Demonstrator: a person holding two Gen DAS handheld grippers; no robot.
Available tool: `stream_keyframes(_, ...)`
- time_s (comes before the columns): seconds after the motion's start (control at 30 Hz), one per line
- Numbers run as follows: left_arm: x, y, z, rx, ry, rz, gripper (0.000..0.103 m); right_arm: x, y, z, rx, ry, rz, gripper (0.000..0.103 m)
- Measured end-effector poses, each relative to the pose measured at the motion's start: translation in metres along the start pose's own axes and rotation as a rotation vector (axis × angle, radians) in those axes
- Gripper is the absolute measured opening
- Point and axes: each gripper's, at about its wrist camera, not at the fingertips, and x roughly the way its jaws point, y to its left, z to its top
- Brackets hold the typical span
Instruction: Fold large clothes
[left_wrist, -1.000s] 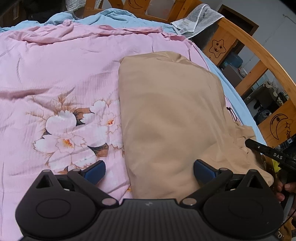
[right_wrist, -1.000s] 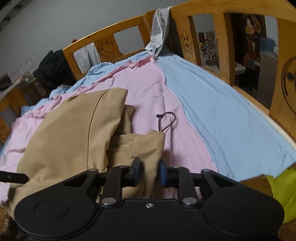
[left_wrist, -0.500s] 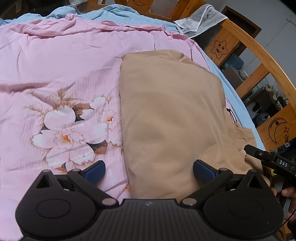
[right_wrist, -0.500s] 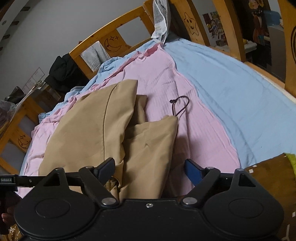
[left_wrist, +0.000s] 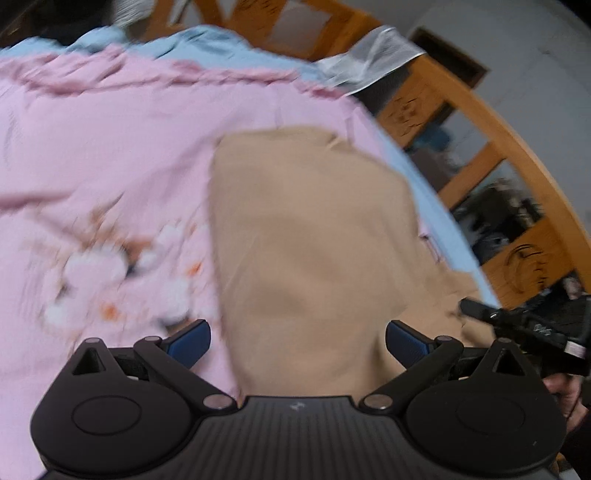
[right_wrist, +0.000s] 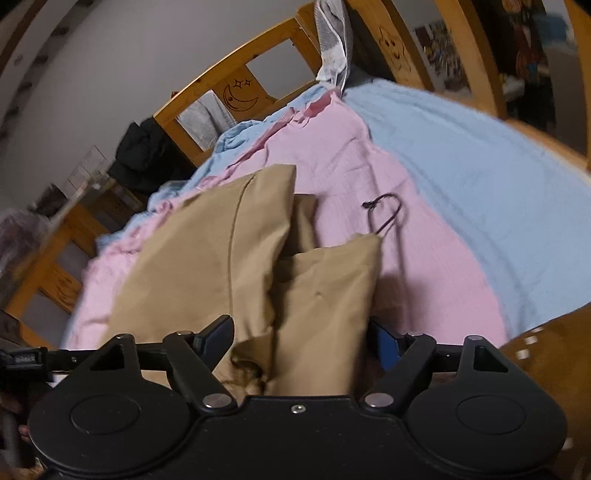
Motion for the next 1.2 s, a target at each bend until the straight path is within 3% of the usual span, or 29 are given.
stream_keyframes(0.1,0.015,0.003,0.020,0.005,0.030,-0.052,0.102,0.012,-0.004,0.004,0.024,0.026,0.016,0.083)
stream_keyframes(0.17,0.029,0.007,0.032,-0.019,0.084,-0.045,0.102,0.018,-0.006,0.007,0.037,0.036,0.023,0.081)
stream_keyframes(0.3,0.047,0.012,0.041,-0.015,0.149,-0.070,0.103,0.022,-0.002,0.010,-0.006,0.049,0.011,0.067)
stream_keyframes(0.47,0.058,0.018,0.041,-0.076,0.184,-0.092,0.100,0.026,0.004,0.006,-0.045,0.074,-0.009,0.057)
stream_keyframes(0.53,0.056,0.009,0.042,-0.053,0.177,-0.049,0.093,0.027,0.006,0.007,-0.045,0.083,-0.008,0.025)
stream_keyframes(0.63,0.045,-0.010,0.042,0.025,0.143,0.012,0.079,0.025,0.028,0.008,-0.125,0.056,-0.059,0.010)
stream_keyframes(0.73,0.033,-0.027,0.045,0.090,0.110,0.034,0.069,0.018,0.053,0.006,-0.218,0.012,-0.076,0.008)
stream_keyframes(0.9,0.017,-0.044,0.063,0.201,0.036,0.037,0.064,0.016,0.087,0.016,-0.315,-0.071,-0.053,0.006)
stream_keyframes(1.1,0.001,-0.043,0.114,0.286,-0.078,0.080,0.064,0.033,0.124,0.057,-0.395,-0.176,-0.024,0.006)
stream_keyframes(1.2,0.009,-0.027,0.151,0.287,-0.076,0.106,0.065,0.058,0.141,0.084,-0.394,-0.200,-0.016,0.006)
